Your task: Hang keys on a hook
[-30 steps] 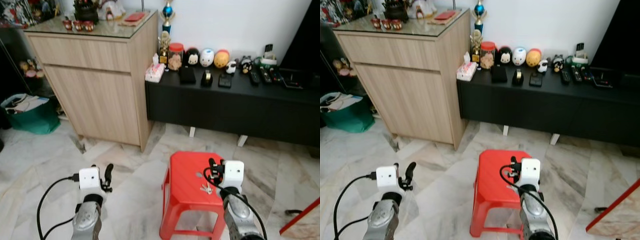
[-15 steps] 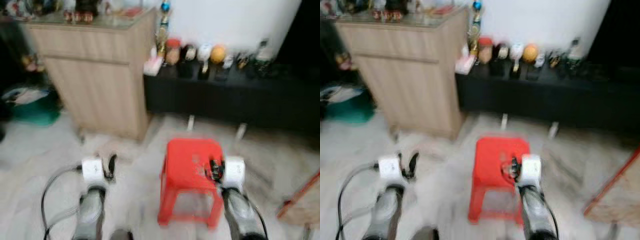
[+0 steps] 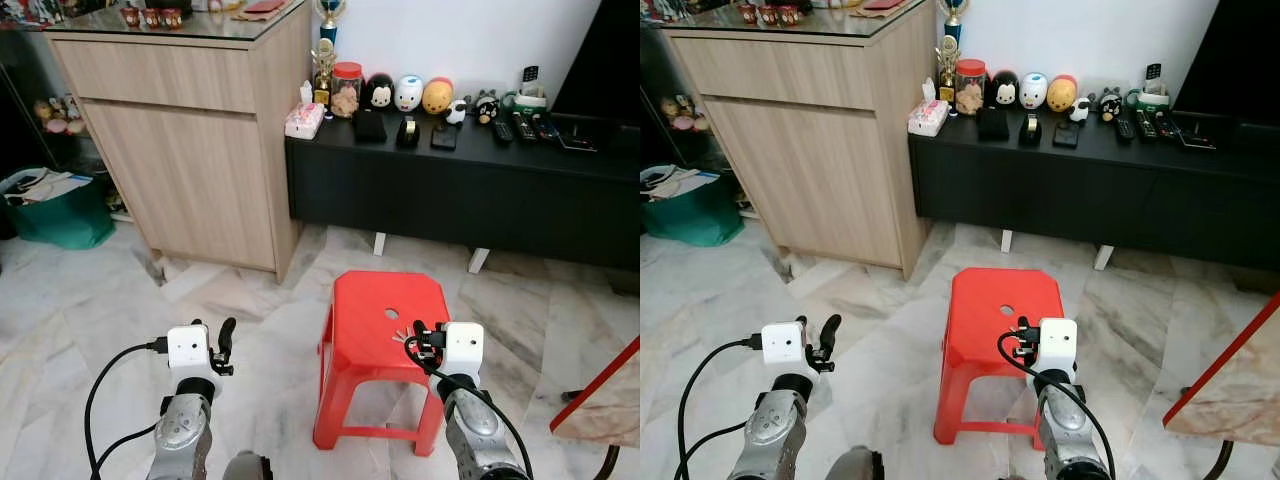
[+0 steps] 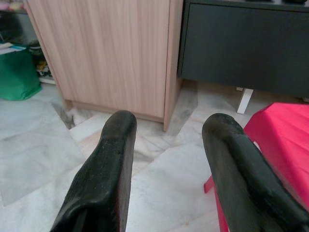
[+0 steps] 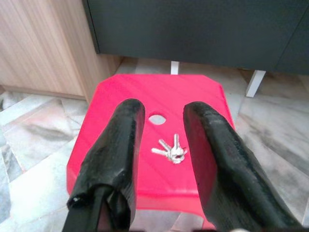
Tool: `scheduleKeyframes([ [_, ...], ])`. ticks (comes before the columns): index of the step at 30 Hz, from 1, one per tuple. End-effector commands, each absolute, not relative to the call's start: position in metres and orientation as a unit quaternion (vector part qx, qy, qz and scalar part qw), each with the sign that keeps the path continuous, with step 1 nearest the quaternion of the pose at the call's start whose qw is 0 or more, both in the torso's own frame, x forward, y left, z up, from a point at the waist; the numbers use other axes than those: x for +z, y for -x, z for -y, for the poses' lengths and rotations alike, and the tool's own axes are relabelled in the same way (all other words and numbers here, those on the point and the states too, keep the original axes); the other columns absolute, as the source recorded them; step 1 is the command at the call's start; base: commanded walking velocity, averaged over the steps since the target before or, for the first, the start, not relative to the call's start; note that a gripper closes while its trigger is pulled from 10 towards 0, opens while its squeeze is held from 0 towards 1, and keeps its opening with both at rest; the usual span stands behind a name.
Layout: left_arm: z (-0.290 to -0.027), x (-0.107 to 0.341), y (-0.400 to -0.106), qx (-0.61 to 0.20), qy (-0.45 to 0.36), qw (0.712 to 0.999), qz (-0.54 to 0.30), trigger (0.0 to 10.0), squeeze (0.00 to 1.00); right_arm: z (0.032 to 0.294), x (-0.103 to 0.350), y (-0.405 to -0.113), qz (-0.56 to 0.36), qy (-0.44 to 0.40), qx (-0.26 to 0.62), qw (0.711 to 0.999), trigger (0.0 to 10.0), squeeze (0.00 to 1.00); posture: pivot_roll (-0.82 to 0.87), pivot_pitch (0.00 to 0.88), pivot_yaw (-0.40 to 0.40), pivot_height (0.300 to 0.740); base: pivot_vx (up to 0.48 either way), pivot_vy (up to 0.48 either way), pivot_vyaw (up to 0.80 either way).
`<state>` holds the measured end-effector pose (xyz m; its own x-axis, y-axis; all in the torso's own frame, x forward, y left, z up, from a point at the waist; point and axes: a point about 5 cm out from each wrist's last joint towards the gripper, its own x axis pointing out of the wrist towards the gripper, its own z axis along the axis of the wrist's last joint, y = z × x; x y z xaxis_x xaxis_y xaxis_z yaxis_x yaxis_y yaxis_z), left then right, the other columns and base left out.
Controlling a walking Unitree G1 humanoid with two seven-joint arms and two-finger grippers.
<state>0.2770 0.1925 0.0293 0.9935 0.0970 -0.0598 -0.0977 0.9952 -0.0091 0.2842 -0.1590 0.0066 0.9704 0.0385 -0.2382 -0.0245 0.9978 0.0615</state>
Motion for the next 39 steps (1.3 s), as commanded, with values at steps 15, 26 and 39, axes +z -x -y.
scheduleKeyframes([
  [15,-0.189,0.035,-0.286,0.048,0.024,0.998,-0.030,10.0,0.00,0.162,0.008,-0.286,-0.119,-0.058,0.000,0.991,10.0,0.00,0.01,0.000,-0.019,0.630,0.000,0.000,0.00],
  [26,-0.186,0.038,-0.291,0.041,0.024,0.998,-0.030,10.0,0.00,0.162,0.008,-0.286,-0.121,-0.056,0.002,0.991,10.0,0.00,0.01,0.000,-0.019,0.630,0.000,0.000,0.00],
  [39,-0.184,0.037,-0.294,0.034,0.011,0.999,-0.040,10.0,0.00,0.162,0.011,-0.289,-0.118,-0.047,0.001,0.992,10.0,0.00,0.01,0.000,-0.017,0.630,0.094,0.000,0.28],
])
